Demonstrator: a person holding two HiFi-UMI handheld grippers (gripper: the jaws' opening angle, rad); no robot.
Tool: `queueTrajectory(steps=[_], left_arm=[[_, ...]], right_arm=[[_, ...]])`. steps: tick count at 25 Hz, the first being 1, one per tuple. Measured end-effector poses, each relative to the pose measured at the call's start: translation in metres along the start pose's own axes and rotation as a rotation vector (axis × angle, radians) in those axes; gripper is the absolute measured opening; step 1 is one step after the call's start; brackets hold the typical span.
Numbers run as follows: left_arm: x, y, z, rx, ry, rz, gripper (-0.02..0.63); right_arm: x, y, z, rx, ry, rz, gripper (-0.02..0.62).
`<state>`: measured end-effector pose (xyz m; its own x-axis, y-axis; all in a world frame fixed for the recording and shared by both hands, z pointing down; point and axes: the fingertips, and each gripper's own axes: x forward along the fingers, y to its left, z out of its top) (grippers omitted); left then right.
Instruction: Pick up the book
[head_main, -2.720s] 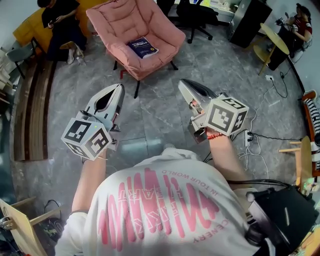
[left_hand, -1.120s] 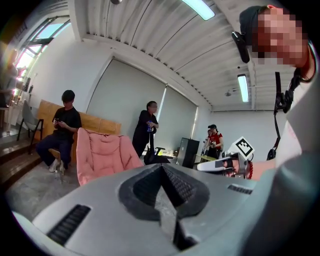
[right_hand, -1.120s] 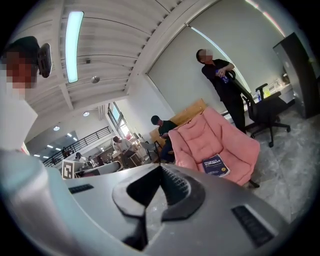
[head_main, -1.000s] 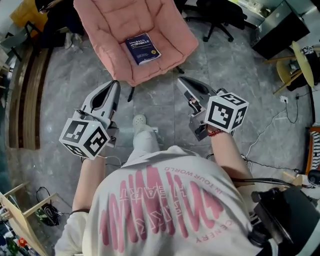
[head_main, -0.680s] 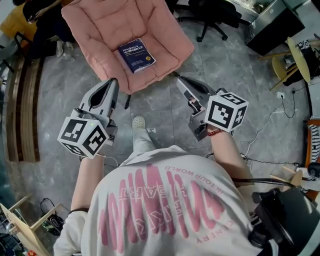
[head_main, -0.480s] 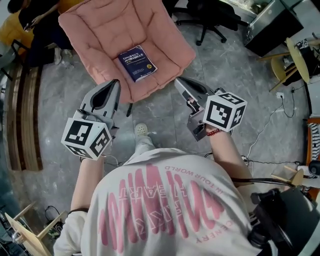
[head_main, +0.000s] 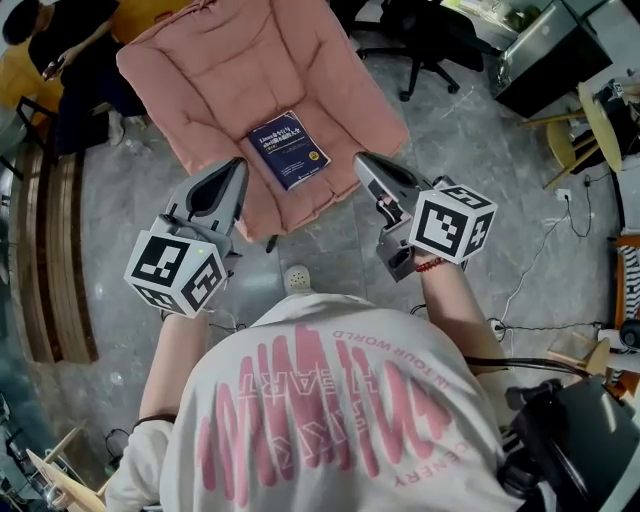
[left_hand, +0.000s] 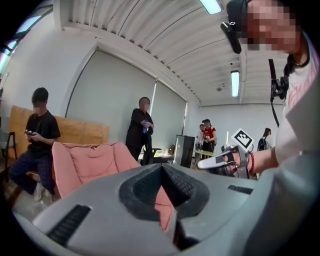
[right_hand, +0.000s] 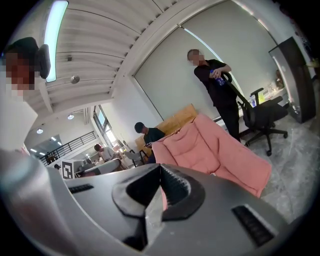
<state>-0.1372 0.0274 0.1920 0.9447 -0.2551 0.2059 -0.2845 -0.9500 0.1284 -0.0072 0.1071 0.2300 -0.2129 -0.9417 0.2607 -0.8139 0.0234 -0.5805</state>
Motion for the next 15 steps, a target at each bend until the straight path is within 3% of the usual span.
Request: queueTrajectory(steps=[15], left_arm=[[0.039,0.071,0.021,-0.023,-0.007,-0.019,0.008]], right_arm=[[0.071,-0.010,0.038,-0.038,0.033,-0.018,0.011]])
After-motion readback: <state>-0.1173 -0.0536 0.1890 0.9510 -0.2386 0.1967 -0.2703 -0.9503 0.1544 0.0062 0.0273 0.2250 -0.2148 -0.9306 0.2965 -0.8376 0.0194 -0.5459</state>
